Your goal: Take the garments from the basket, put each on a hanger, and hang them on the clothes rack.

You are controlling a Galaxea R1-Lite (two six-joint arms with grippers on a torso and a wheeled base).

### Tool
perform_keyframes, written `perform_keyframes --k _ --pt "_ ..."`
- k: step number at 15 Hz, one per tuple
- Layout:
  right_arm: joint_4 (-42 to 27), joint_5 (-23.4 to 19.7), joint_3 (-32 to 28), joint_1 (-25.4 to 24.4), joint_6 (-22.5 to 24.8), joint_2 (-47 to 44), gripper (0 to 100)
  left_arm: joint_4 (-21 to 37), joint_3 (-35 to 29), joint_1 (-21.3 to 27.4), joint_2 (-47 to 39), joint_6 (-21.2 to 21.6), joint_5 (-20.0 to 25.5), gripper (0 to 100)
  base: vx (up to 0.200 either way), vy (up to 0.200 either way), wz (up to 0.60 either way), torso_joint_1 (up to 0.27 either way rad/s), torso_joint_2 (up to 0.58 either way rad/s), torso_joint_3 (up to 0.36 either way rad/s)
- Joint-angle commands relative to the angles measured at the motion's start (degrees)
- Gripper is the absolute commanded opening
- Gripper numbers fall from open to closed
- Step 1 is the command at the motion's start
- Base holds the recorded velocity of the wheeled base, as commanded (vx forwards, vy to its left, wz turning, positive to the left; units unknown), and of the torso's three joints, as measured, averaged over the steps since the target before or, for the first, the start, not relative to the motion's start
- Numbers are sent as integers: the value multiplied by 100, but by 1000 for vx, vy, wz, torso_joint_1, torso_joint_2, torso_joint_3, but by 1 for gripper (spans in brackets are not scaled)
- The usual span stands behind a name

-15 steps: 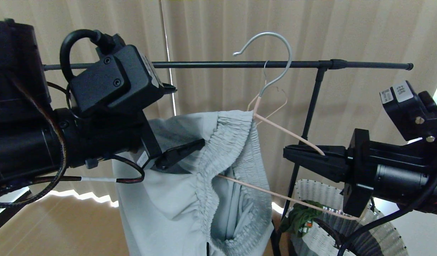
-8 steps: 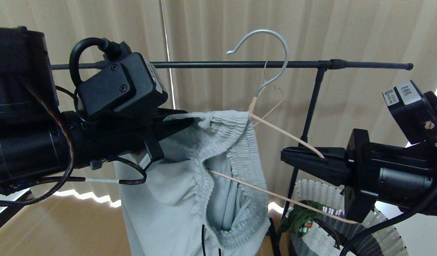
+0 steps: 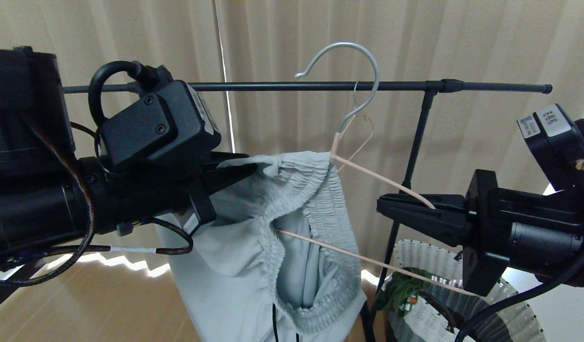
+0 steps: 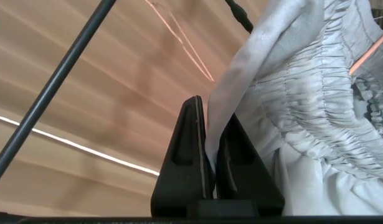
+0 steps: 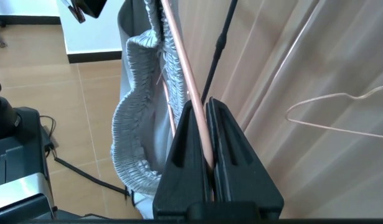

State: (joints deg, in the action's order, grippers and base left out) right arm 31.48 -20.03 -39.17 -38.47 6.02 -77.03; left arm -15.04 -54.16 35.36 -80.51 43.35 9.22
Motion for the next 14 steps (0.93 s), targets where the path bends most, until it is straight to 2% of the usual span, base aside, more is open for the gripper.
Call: perform_keyframes --k 1,3,4,7,9,12,14 --pt "-19 8 -3 7 4 13 0 -25 2 -3 0 -11 -8 0 0 0 0 0 0 0" --pt "-27 17 -3 7 4 4 0 -25 2 -3 0 -11 -8 0 0 0 0 0 0 0" --pt "-27 17 6 7 4 4 100 -25 2 -12 0 -20 -16 0 0 0 0 0 0 0" --pt "-27 34 14 33 57 13 100 -25 2 -82 -18 -37 -69 0 0 0 0 0 0 0" --pt "8 34 23 261 312 4 100 -16 11 -214 -9 -37 -183 0 0 0 0 0 0 0" --pt "34 43 23 437 338 4 100 -7 81 -408 9 -37 -570 0 0 0 0 0 0 0" --pt "52 43 14 683 523 -5 100 1 248 -601 61 -37 -957 0 0 0 0 0 0 0"
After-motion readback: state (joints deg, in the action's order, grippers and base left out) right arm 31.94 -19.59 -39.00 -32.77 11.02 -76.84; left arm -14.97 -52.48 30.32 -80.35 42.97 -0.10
